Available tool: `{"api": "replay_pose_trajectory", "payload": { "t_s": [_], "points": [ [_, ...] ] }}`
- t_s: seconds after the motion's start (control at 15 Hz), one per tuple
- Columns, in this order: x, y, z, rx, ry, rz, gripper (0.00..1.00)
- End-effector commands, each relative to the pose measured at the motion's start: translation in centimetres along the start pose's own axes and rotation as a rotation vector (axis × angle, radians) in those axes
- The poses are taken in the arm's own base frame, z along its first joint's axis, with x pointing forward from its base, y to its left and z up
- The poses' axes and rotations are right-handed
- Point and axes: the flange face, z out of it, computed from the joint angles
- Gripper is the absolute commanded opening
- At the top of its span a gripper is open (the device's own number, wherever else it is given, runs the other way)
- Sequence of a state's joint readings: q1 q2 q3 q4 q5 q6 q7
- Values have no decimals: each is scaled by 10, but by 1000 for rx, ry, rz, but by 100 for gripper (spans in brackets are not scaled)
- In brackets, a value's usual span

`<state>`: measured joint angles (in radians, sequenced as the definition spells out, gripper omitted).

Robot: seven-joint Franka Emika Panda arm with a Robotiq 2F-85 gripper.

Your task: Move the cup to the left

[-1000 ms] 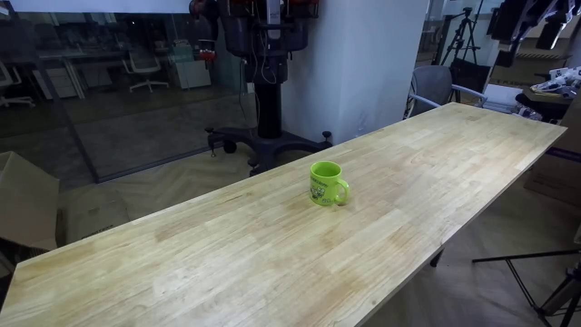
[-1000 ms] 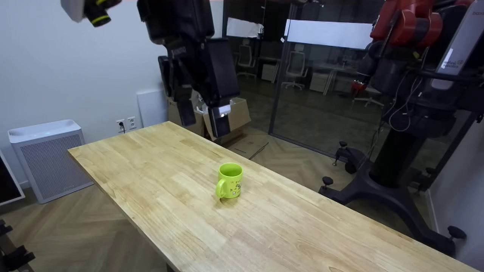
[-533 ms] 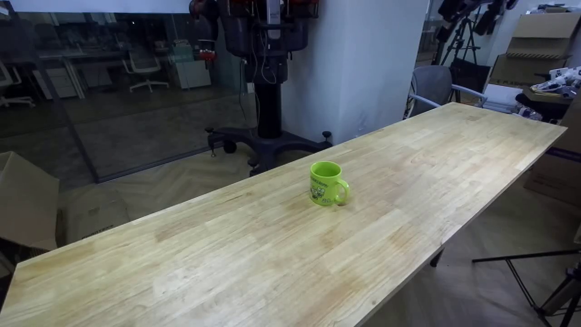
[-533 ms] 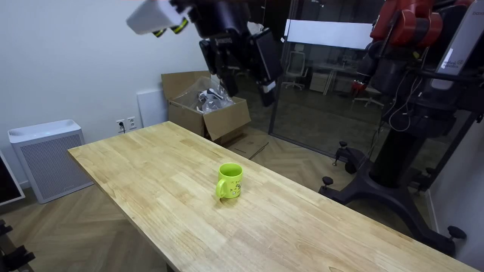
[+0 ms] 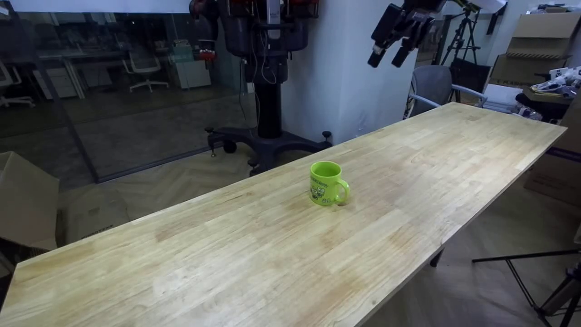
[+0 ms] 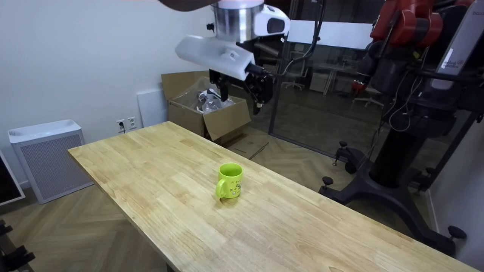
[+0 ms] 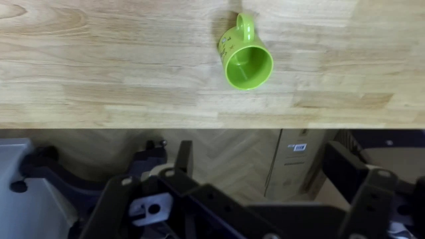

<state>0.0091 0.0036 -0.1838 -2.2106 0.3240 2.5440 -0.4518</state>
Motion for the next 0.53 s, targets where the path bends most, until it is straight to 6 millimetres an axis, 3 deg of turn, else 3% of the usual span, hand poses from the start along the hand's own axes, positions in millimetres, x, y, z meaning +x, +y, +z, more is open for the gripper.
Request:
{"api": "replay_pose_trajectory", "payload": {
  "t_s": [0.0,0.07,0.27,0.47],
  "points": [
    [37,7,37,23,-134,-82,100],
    [15,0,20,26,-83,-57,100],
    [28,5,43,21,-126,-75,100],
    [35,7,48,-27,-159,-69,100]
  ]
}}
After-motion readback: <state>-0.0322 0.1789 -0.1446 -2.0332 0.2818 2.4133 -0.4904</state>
